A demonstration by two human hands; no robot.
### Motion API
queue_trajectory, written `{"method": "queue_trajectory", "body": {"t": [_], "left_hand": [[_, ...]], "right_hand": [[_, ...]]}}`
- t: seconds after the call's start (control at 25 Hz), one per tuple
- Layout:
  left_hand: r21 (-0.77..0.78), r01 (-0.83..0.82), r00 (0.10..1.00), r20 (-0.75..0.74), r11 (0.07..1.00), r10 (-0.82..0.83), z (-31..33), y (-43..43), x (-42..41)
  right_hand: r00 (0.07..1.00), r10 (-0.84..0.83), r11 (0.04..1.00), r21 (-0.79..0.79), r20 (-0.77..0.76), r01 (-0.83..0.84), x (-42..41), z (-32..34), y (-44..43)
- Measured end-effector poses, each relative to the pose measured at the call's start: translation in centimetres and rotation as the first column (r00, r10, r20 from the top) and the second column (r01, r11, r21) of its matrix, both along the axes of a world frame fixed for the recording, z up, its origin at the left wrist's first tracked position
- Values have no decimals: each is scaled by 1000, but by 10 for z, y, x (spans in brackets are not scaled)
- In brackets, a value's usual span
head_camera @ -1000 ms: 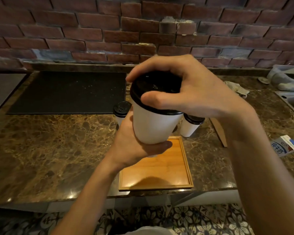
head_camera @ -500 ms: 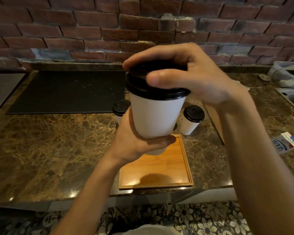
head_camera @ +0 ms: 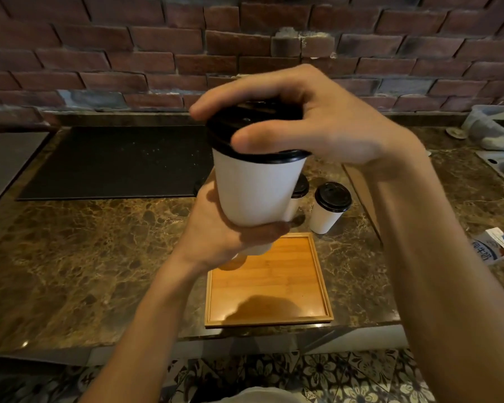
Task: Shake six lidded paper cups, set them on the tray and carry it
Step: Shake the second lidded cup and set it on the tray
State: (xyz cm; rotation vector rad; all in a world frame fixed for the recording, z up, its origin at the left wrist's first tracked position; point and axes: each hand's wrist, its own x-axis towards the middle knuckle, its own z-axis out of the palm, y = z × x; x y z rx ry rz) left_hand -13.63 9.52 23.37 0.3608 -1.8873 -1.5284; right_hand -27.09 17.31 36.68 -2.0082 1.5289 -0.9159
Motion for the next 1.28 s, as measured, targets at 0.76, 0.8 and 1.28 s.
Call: {"method": "queue_trajectory", "body": {"t": [0.76, 0.8, 1.28], "left_hand": [[46, -134, 990, -30, 990, 135, 2, 2, -8], [79, -82, 996, -33, 994, 85, 2, -2, -3], [-9, -99, 995, -27, 995, 99, 7, 2, 1]], "right_hand": [[800, -516, 843, -348, -308, 410, 33, -22, -15], [927, -311, 936, -236, -210, 261, 25, -16, -10], [821, -441, 885, -326, -363, 331, 33, -19, -10]]}}
